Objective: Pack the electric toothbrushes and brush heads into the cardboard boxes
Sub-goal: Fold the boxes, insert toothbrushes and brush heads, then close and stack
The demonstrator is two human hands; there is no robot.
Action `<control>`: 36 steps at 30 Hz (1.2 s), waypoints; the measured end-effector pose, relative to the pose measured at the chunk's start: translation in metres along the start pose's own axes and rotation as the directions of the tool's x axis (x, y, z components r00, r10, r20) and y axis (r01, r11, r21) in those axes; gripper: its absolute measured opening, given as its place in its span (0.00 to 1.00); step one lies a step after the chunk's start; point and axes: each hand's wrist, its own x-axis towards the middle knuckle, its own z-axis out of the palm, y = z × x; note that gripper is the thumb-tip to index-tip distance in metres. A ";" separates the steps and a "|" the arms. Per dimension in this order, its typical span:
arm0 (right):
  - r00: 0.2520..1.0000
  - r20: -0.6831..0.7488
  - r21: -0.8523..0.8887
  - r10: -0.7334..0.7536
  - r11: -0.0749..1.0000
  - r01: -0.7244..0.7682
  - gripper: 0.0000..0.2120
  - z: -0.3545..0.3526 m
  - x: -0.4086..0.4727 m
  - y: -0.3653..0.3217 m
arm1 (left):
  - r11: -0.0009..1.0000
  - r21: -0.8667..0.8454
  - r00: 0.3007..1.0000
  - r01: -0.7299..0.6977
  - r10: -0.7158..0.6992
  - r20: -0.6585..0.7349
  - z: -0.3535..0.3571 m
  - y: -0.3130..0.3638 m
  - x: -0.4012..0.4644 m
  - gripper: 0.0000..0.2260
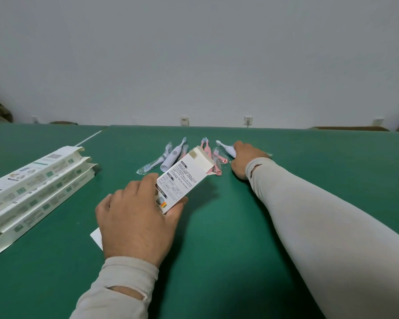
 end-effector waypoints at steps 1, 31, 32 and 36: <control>1.000 0.020 -0.017 0.014 1.000 -0.014 0.24 -0.003 -0.005 0.001 | 1.000 0.001 1.000 -0.003 0.003 -0.001 0.000 0.000 0.000 0.24; 0.980 -0.037 0.982 0.198 -0.175 0.073 0.13 -0.054 -0.270 0.127 | 0.770 -0.203 0.772 -0.605 0.630 0.091 -0.018 0.081 -0.066 0.21; 0.986 -0.066 0.984 0.156 -0.152 0.090 0.13 -0.054 -0.273 0.126 | 0.768 -0.202 0.767 -0.608 0.634 0.103 -0.017 0.079 -0.066 0.22; 0.976 -0.194 0.964 0.094 -0.169 0.208 0.04 -0.052 -0.278 0.113 | 0.777 -0.200 0.762 -0.597 0.627 0.162 -0.012 0.067 -0.066 0.26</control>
